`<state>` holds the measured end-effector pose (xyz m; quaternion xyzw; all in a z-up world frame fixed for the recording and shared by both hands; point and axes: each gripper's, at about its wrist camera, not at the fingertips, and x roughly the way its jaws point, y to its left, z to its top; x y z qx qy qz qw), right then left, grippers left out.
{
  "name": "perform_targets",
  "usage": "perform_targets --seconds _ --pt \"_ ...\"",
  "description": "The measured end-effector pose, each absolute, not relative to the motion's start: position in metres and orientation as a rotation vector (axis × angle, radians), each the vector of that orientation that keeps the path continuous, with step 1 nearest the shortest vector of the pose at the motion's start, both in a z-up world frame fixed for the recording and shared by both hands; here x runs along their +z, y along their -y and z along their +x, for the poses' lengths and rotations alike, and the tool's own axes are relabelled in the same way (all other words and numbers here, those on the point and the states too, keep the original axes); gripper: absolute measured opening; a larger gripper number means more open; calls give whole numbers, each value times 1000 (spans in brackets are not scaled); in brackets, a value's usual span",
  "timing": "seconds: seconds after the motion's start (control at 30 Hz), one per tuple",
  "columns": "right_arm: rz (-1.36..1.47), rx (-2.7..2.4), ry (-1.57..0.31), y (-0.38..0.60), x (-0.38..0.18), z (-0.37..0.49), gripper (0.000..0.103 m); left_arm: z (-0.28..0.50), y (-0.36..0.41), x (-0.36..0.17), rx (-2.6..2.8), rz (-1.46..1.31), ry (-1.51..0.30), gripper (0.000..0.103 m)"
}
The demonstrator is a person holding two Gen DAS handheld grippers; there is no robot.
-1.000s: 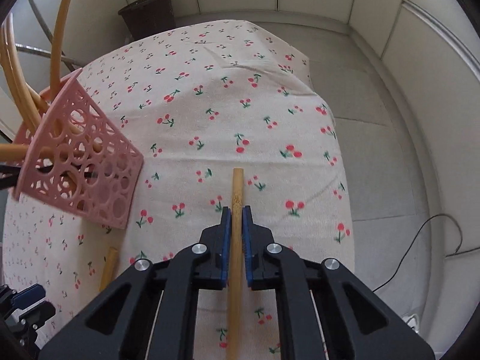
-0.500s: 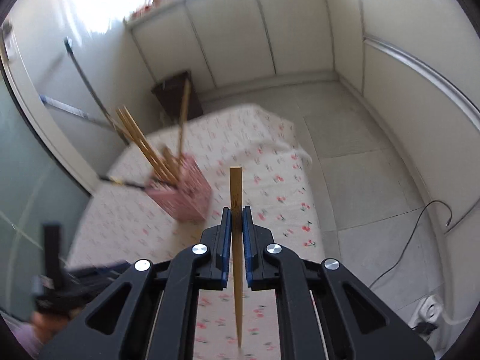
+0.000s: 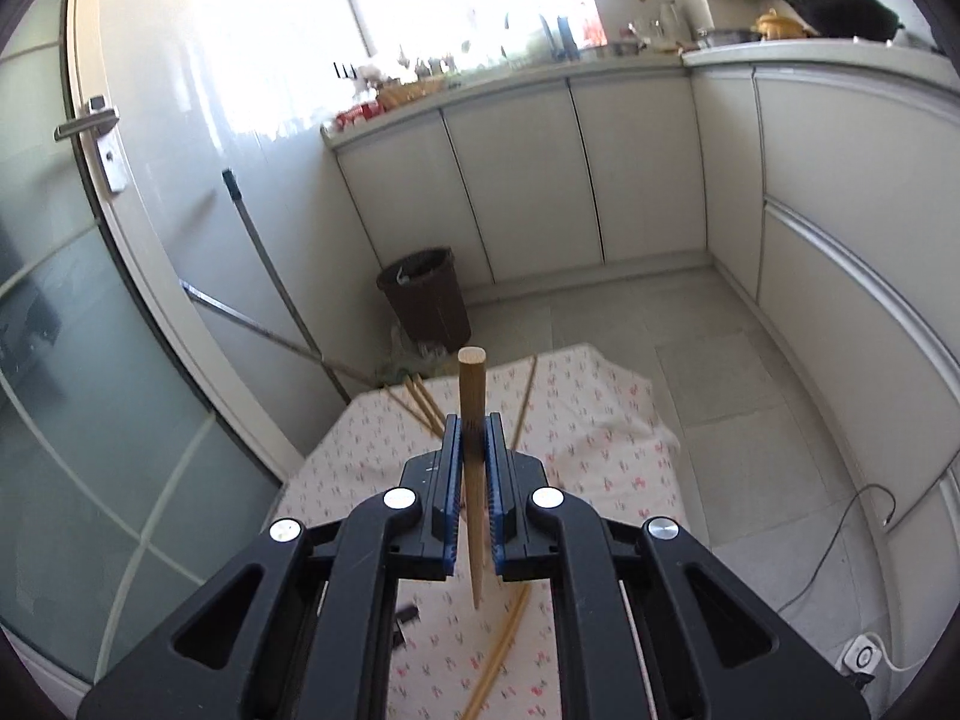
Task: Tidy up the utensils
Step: 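Lift the right tool's chopstick over the pink holder, then open the right tool to drop the chopstick into the holder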
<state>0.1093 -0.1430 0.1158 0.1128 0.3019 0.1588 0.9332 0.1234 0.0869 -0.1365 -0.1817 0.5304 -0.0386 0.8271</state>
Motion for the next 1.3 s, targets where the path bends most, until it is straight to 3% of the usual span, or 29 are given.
perform_targets --seconds 0.2,0.37,0.43,0.5,0.83,0.97,1.03,1.07,1.1,1.2,1.3 --pt "256 262 -533 123 133 140 8 126 -89 -134 -93 -410 -1127 31" --pt "271 205 -499 111 109 180 8 130 -90 -138 -99 -435 -1145 31" --pt "289 207 -520 108 89 196 10 131 -90 -138 -99 -438 -1146 31" --pt "310 202 -546 107 71 207 19 131 -90 -136 -101 -438 -1136 31" --pt "254 180 -513 117 56 161 20 128 -84 -129 -105 -410 -1109 33" --pt "196 148 -518 123 45 128 35 128 -80 -130 -108 -401 -1113 40" --pt "177 124 -547 127 34 118 53 129 -76 -131 -113 -390 -1117 47" --pt "178 110 -566 130 26 112 72 129 -74 -132 -116 -386 -1121 51" --pt "188 98 -585 134 19 108 80 129 -71 -133 -120 -379 -1127 53" --pt "228 94 -675 148 -10 96 92 132 -61 -137 -124 -349 -1146 64" --pt "265 48 -789 163 -42 90 93 137 -52 -145 -115 -328 -1167 78"
